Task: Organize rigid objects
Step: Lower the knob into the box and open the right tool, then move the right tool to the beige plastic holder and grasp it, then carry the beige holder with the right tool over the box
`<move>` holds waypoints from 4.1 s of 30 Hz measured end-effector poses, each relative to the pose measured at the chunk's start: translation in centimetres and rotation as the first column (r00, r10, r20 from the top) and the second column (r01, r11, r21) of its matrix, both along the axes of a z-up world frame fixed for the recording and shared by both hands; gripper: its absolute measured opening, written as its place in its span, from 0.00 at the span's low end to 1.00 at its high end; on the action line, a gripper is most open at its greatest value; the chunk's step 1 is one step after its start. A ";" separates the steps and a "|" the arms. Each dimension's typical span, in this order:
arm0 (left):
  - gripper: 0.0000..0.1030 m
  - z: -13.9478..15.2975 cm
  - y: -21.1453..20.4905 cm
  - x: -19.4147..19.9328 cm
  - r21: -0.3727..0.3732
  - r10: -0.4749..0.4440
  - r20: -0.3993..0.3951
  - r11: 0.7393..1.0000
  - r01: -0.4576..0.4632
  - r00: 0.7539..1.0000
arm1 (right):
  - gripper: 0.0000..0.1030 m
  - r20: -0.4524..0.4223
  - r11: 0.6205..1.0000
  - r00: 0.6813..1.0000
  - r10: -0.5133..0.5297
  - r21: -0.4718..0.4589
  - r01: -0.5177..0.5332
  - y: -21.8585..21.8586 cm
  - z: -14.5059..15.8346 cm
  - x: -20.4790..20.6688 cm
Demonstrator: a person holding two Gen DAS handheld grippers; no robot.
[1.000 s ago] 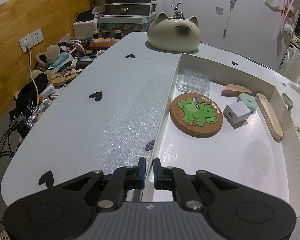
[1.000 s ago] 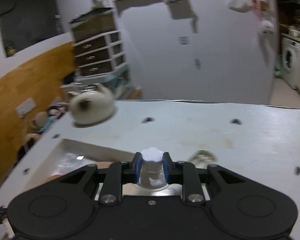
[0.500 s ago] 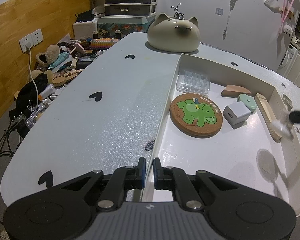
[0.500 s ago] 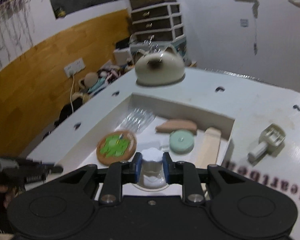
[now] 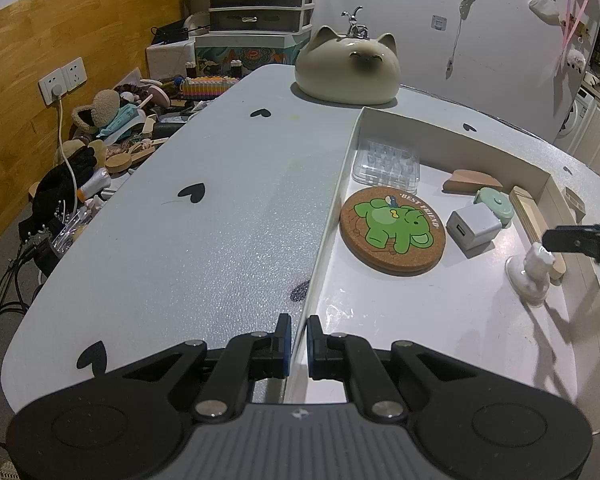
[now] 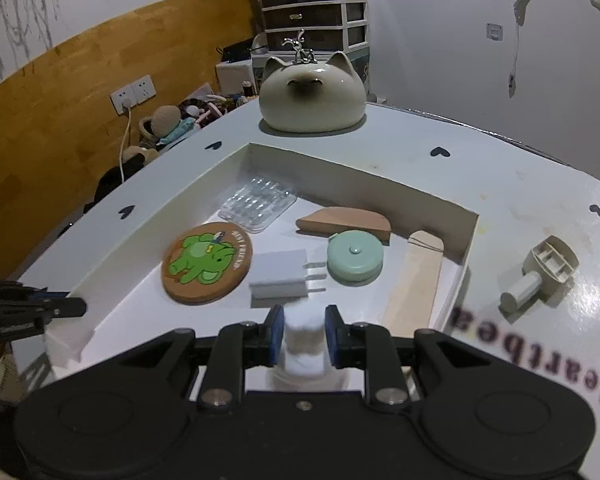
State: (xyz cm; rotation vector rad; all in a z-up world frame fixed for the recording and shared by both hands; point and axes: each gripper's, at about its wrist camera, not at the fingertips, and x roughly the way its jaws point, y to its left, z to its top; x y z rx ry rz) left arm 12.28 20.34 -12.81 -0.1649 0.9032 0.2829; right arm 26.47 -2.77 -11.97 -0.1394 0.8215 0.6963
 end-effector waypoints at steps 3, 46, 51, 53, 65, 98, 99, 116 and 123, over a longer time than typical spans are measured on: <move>0.08 0.0 0.0 0.0 0.001 0.000 0.000 1.000 0.000 1.000 | 0.20 0.003 1.000 1.000 0.000 -0.010 0.000 0.6 -0.3 0.7; 0.07 0.0 0.1 0.0 -0.003 -0.015 0.007 1.000 0.015 1.000 | 1.00 0.094 0.974 0.973 -0.211 -0.067 0.218 -4.9 3.4 -3.0; 0.07 0.0 0.1 0.0 -0.001 -0.020 0.005 1.000 0.020 1.000 | 1.00 0.114 0.967 0.964 -0.242 -0.050 0.249 -7.2 3.0 -2.0; 0.07 0.0 0.1 0.0 -0.001 -0.022 0.005 1.000 0.022 1.000 | 1.00 0.155 0.969 0.962 -0.225 -0.070 0.238 -8.1 2.7 -1.4; 0.07 0.0 0.1 0.0 -0.003 -0.018 0.002 1.000 0.018 1.000 | 1.00 0.369 0.902 0.915 -0.165 -0.319 0.291 -13.0 -0.1 6.2; 0.09 -0.1 0.0 0.5 0.004 0.006 -0.023 1.000 -0.006 1.000 | 0.74 0.064 0.967 0.997 -0.041 -0.248 0.055 -10.5 -4.9 15.9; 0.09 -0.1 -0.1 0.5 0.005 0.007 -0.023 1.000 -0.006 1.000 | 0.69 0.056 0.967 0.997 -0.059 -0.245 0.071 -10.6 -4.9 16.0; 0.08 -0.1 -0.1 0.5 0.005 0.005 -0.023 1.000 -0.005 1.000 | 0.66 0.086 0.964 0.988 -0.127 -0.222 0.144 -10.9 -4.5 13.2; 0.08 -0.1 0.1 0.3 0.000 0.007 -0.016 1.000 -0.007 1.000 | 0.65 0.107 0.964 0.974 -0.201 -0.155 0.216 -12.0 -2.9 10.6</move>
